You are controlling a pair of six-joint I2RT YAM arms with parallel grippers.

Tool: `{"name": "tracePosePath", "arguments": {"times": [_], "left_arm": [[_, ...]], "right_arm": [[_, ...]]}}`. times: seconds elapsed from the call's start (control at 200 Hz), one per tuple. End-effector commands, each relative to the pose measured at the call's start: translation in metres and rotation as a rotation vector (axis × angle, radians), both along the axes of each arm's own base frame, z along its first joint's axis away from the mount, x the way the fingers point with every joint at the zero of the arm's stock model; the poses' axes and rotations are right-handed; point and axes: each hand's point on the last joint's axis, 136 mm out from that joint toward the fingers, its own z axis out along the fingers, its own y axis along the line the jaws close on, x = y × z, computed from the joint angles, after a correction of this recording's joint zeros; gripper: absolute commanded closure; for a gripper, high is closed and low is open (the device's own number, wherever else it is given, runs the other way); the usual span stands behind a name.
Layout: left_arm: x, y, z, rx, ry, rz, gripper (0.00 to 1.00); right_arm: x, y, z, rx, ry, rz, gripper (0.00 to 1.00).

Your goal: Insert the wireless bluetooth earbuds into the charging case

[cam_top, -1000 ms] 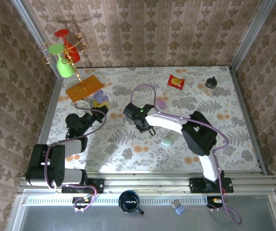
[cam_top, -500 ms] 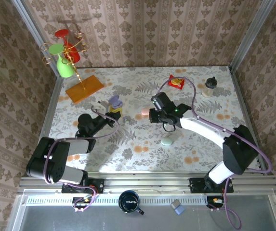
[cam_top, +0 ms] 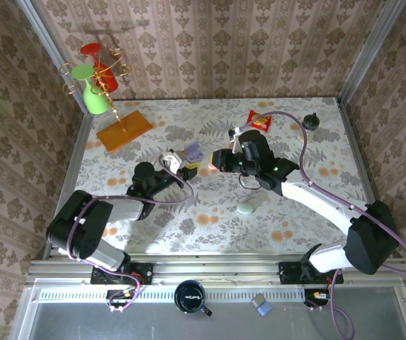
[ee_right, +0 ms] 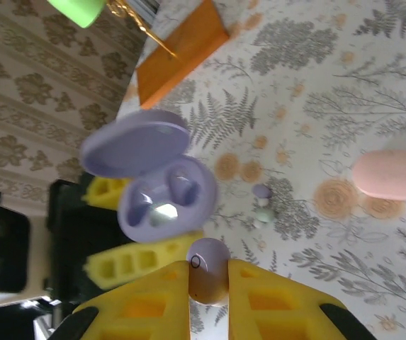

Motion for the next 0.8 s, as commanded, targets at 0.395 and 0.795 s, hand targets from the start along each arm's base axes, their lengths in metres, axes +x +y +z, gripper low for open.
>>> {"name": "tracePosePath", "arguments": {"times": [0.395,0.795], "left_arm": [[-0.004,-0.036,0.004,0.041,-0.061,-0.065,0.77],[-0.01,-0.042,0.01,0.018,-0.069,-0.102,0.77]], "right_arm": [[0.004,0.016,0.013,0.08,-0.015,0.046,0.82],[0.006,0.027,0.0,0.084,0.01,0.081,0.82]]}}
